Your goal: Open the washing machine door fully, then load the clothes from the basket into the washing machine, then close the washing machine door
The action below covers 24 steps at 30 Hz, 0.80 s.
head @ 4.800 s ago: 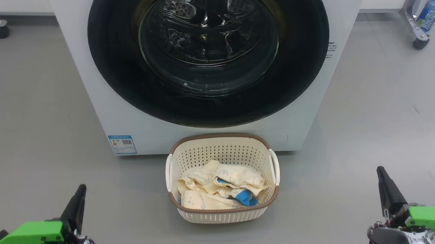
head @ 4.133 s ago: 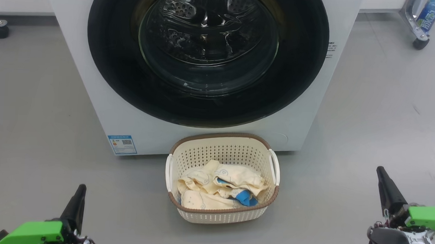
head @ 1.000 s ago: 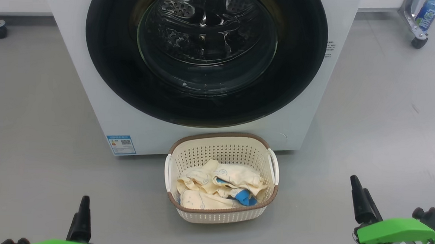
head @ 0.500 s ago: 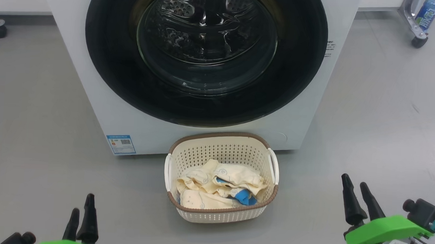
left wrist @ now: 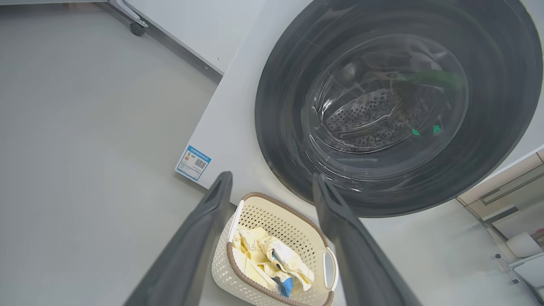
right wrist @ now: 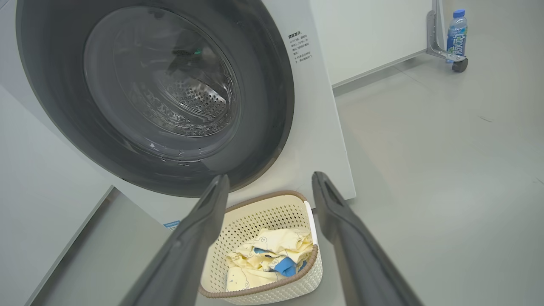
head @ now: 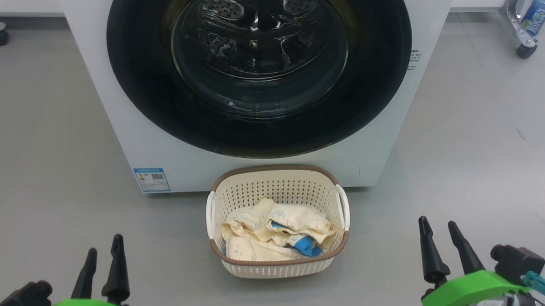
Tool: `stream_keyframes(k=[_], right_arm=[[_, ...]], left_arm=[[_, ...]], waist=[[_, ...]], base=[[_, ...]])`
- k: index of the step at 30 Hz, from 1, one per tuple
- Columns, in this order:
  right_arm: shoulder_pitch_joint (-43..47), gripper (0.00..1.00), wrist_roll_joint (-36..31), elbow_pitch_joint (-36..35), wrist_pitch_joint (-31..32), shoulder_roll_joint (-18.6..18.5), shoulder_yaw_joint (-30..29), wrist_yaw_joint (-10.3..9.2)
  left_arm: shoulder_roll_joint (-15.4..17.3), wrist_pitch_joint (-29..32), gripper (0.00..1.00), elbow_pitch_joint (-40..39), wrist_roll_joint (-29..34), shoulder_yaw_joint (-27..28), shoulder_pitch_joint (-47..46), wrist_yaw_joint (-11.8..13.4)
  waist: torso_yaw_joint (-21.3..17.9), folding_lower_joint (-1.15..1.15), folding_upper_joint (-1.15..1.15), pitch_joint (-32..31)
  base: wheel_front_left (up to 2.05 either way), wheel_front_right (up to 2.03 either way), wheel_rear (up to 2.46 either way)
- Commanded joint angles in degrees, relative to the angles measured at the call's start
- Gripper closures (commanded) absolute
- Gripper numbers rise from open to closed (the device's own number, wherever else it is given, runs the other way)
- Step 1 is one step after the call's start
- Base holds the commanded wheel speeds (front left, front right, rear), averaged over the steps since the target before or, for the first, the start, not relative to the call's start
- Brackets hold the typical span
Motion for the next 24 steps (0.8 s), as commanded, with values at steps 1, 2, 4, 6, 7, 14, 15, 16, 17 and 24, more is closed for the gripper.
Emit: stream_keyframes(k=[1,2,4,6,7,14,15,16,17,24], right_arm=[[-3.6,0.00,-2.7,-2.5,-1.2,-1.5,1.3,0.16],[-3.6,0.00,-3.5,-2.5,-1.3,-1.5,1.4,0.16],[-3.6,0.00,-5.0,-2.6,-1.7,-1.6,1.8,0.16],[-3.7,0.00,-6.4,-2.8,-2.0,-1.7,2.0,0.16],[-3.7,0.00,-7.2,-2.8,-2.2,-1.7,2.2,0.17],[-3.7,0.00,-11.7,-3.7,-3.4,-1.7,2.4,0.18],[-3.7,0.00,-12.4,-3.8,-3.5,-1.7,2.4,0.18],[-3.7,0.00,-13.1,-3.9,-3.7,-1.7,2.4,0.18],[-3.7,0.00,-13.7,-4.0,-3.9,-1.7,2.3,0.18],[-3.6,0.00,-17.3,-4.8,-4.9,-1.5,2.5,0.19]], left_arm=[[1.0,-0.9,0.00,-2.4,2.5,1.0,-1.0,0.0],[1.1,-1.1,0.00,-2.5,3.3,0.9,-0.9,0.0],[1.1,-1.4,0.00,-2.7,4.6,0.8,-0.8,0.0],[1.2,-1.8,0.00,-2.9,5.9,0.8,-0.7,0.0],[1.2,-1.9,0.00,-3.0,6.5,0.8,-0.6,0.0],[1.2,-3.1,0.00,-3.5,10.6,0.8,-0.4,0.0],[1.2,-3.3,0.00,-3.5,11.2,0.8,-0.4,0.0],[1.2,-3.5,0.00,-3.6,11.7,0.8,-0.4,0.0],[1.2,-3.6,0.00,-3.7,12.3,0.8,-0.4,0.0],[1.4,-4.6,0.00,-4.2,16.1,0.6,-0.2,0.0]], waist=[[0.0,0.00,0.00,0.0],[-0.1,0.00,0.00,0.0],[-0.1,0.00,0.00,0.0],[-0.1,0.00,0.00,0.0],[-0.2,0.00,0.00,0.1],[-0.3,0.00,0.00,0.2],[-0.3,0.00,0.00,0.2],[-0.3,0.00,0.00,0.2],[-0.3,0.00,0.00,0.2],[-0.5,0.00,0.00,0.2]], base=[[0.00,0.00,0.00],[0.00,0.00,0.00],[0.00,0.00,0.00],[0.00,0.00,0.00],[0.00,0.00,0.00],[0.00,0.00,0.00],[0.00,0.00,0.00],[0.00,0.00,0.00],[0.00,0.00,0.00],[0.00,0.00,0.00]])
